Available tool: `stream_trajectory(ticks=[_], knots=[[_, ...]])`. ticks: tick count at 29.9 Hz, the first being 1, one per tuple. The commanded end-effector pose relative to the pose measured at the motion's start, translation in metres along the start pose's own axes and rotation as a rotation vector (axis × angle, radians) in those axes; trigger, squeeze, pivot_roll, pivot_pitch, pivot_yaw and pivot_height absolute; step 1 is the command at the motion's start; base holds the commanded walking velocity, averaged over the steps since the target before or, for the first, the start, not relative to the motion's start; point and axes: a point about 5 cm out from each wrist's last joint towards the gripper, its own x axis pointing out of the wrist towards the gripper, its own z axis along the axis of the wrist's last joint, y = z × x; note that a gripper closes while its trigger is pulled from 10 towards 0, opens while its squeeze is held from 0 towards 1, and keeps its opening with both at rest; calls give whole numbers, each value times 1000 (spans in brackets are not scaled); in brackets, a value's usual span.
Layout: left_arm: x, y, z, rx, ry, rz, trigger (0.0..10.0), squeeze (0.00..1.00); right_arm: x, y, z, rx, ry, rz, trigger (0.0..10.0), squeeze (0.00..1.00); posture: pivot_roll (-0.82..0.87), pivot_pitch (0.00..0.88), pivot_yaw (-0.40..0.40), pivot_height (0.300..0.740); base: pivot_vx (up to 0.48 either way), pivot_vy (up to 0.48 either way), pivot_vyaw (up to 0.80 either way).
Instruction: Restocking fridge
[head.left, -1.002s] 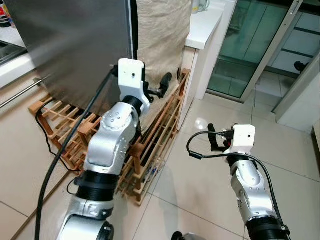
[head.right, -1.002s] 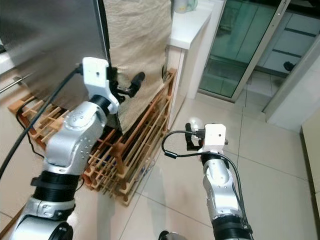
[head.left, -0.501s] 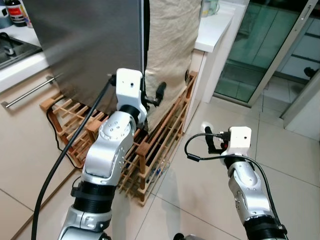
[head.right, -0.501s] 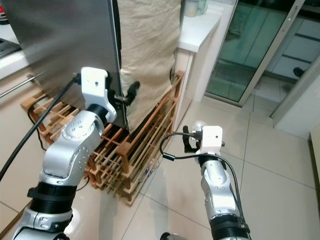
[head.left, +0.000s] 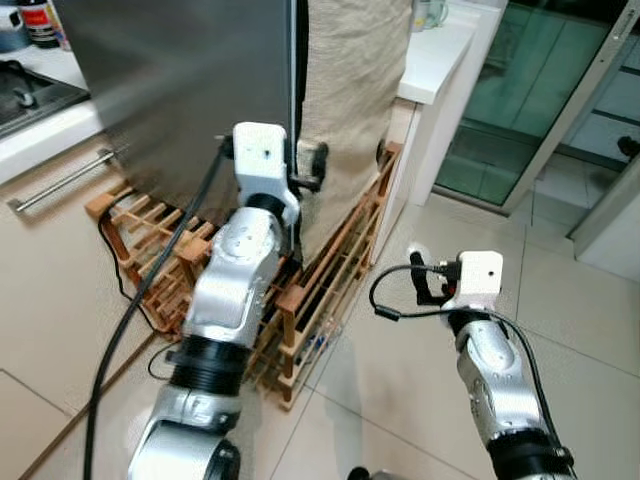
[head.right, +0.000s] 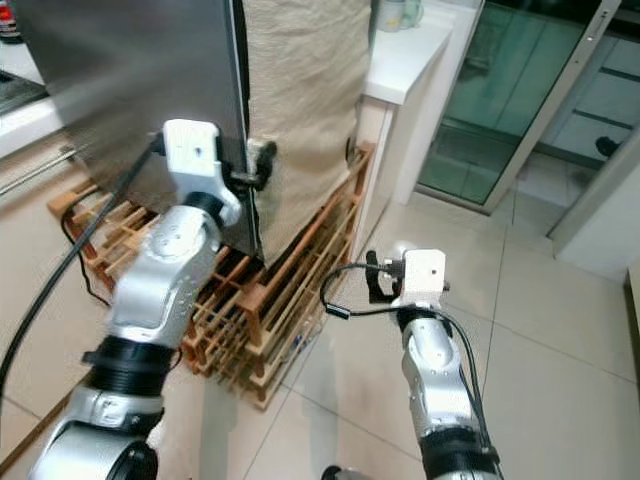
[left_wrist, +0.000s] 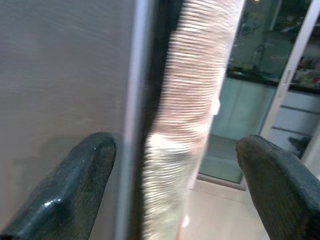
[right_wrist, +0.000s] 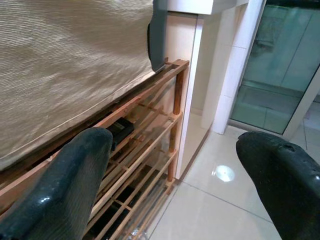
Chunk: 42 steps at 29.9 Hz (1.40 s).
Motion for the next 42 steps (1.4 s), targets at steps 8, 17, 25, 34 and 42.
stream_trajectory(ticks=[8, 17, 25, 34, 42], knots=[[25, -18, 6, 59, -38, -22, 10000, 0, 0, -2, -2, 0, 10, 2, 10000, 12, -54, 0, -48, 740, 0, 0, 0], [38, -18, -10, 36, 33, 39, 10000, 0, -2, -4, -2, 0, 8, -9, 10000, 12, -75, 0, -41, 740, 0, 0, 0], [39, -21, -28, -108, 118, 49, 10000, 0, -3, -7, -3, -2, 13, -16, 10000, 8, -80, 0, -38, 740, 0, 0, 0], [45, -62, -20, -59, 54, -201, 10000, 0, -1, -4, -3, -2, 16, -5, 10000, 12, -79, 0, -35, 740, 0, 0, 0], [25, -138, -35, -172, 178, -645, 10000, 0, -4, -5, -5, 0, 19, -14, 10000, 12, -92, 0, -32, 740, 0, 0, 0]])
